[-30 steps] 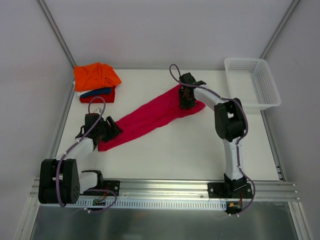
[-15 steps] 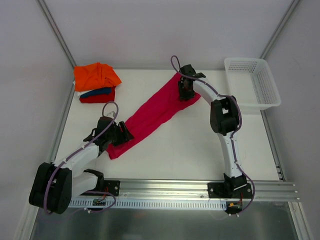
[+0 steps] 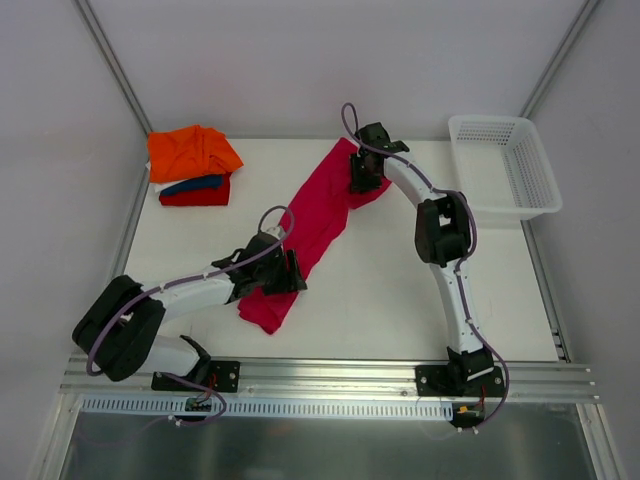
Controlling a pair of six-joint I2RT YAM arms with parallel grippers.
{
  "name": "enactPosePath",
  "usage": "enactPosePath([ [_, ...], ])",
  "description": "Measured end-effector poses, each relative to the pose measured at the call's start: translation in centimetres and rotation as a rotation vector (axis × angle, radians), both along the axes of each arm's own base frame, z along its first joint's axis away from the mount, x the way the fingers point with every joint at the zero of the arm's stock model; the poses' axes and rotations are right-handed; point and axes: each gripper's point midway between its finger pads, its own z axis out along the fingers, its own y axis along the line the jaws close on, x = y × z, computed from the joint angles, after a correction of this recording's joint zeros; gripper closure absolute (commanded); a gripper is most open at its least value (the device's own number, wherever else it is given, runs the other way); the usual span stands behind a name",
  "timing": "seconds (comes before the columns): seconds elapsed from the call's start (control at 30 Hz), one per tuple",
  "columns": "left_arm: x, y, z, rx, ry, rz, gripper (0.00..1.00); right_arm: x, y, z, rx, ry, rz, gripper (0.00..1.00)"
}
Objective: Fold and stack the t-shirts
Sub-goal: Fold the tshirt
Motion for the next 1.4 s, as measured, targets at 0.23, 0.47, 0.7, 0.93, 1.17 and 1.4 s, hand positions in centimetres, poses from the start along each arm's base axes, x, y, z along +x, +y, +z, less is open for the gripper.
enactPosePath([
  [0.23,-0.5,-5.7,0.0,-0.015,0.002,-0.116,0.43,0.2,1.1,0.1,0.053,0.008,0.019,0.61],
  [0.47,-2.1,-10.1,0.1,-0.042,0.000,-0.200,0.44,0.3,1.5,0.1,0.066,0.007,0.031,0.59],
  [0.7,-5.0,-13.9,0.1,-0.065,0.017,-0.281,0.44,1.3,1.9,0.4,0.078,-0.018,0.032,0.55],
  [0.93,-7.5,-17.1,0.2,-0.082,0.032,-0.349,0.44,1.5,2.1,0.2,0.088,-0.016,0.033,0.55],
  [1.17,-8.1,-18.2,0.2,-0.087,0.035,-0.374,0.42,1.7,2.1,0.2,0.100,-0.016,0.036,0.55],
  [1.4,-8.1,-17.8,1.0,-0.075,0.015,-0.380,0.16,1.7,1.9,0.1,0.103,-0.027,0.034,0.55],
])
